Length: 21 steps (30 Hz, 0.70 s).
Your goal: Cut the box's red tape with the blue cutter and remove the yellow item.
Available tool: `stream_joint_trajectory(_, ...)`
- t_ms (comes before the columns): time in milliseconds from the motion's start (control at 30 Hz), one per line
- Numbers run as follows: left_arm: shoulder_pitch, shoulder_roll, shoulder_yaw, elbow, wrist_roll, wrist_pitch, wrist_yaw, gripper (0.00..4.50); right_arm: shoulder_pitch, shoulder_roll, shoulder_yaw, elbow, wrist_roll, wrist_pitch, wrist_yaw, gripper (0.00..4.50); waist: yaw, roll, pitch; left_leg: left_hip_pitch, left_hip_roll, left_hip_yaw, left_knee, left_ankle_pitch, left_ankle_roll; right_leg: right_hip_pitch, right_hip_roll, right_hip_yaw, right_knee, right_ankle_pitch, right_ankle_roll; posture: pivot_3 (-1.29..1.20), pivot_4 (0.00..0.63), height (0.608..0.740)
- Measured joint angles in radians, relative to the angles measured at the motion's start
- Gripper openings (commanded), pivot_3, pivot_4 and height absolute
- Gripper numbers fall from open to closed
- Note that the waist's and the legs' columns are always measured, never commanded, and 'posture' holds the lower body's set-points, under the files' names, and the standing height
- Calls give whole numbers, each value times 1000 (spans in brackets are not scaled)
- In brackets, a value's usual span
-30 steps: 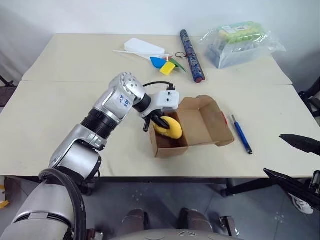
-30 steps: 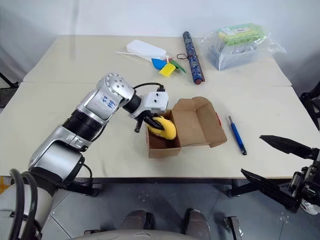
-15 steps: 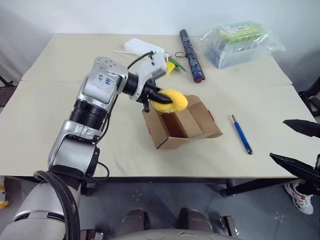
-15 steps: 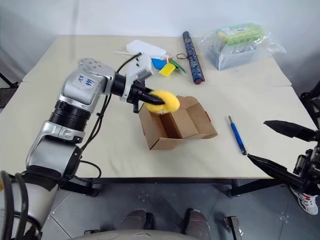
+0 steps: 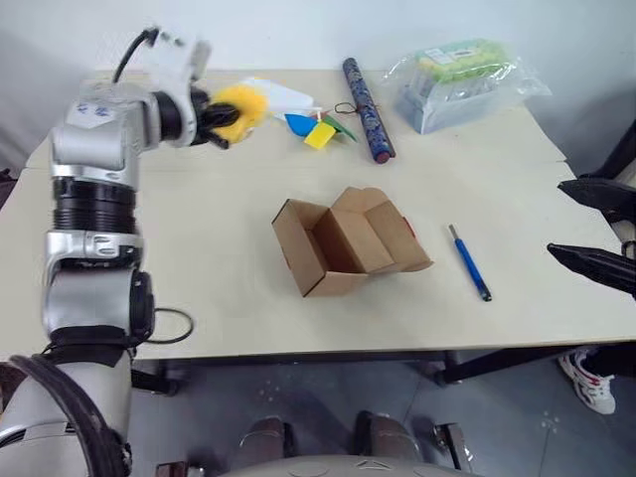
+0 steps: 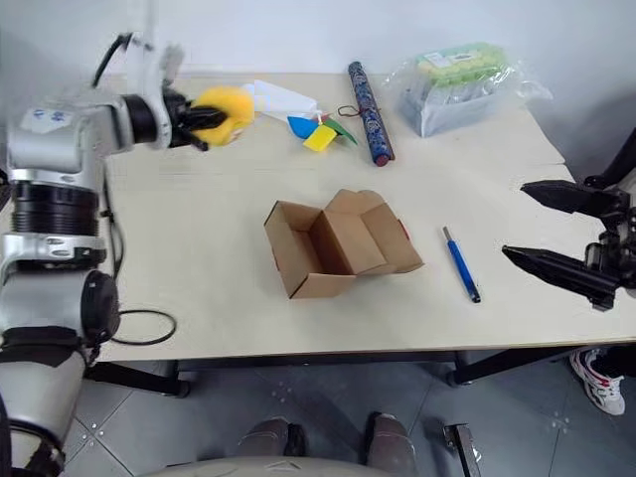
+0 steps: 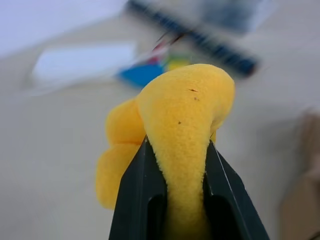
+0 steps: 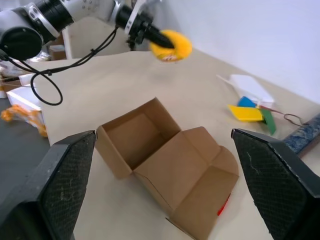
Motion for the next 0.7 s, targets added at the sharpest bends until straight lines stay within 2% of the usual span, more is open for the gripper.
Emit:
stream_joint_trajectory(100,106,36,11,-59,11,148,63,228,-116,2,110,121,-50,-21,77,4500,1,0,0,-1,0,0,1,0,0,0,0,0,0,0,0,0,150,740)
stream_joint_trajectory(167,211,49,35,-168,11,280,108,228,-219,12,190,217,-97,-46,131,4500,4,0,0,-1,0,0,1,0,0,0,0,0,0,0,0,0,150,740)
stream_joint_trajectory(233,227,49,35,-180,9,305,113,228,-225,13,201,232,-106,-49,139,4500,8,0,0,-4,0,-1,3,0,-1,0,0,-1,2,0,0,0,150,740)
stream_joint_trajectory(300,360,89,55,-310,7,389,137,228,-301,30,254,301,-143,-74,181,4500,2,0,0,-2,0,-1,2,0,-2,-1,0,1,3,0,0,0,150,740)
stream_joint_trajectory(367,410,102,75,-357,-4,409,143,228,-324,31,268,345,-159,-85,200,4500,3,-1,1,-2,2,-2,2,0,-3,0,1,-1,5,0,0,0,150,740)
stream_joint_trajectory(500,454,120,90,-408,-24,415,147,228,-346,30,285,411,-163,-90,212,4500,2,0,0,0,2,0,2,0,-3,0,1,0,5,0,0,0,150,740)
stream_joint_trajectory(700,459,121,89,-411,-48,408,158,2116,-378,30,315,458,-171,-111,215,4500,1,0,0,1,2,0,2,0,-4,0,1,1,6,0,0,0,150,740)
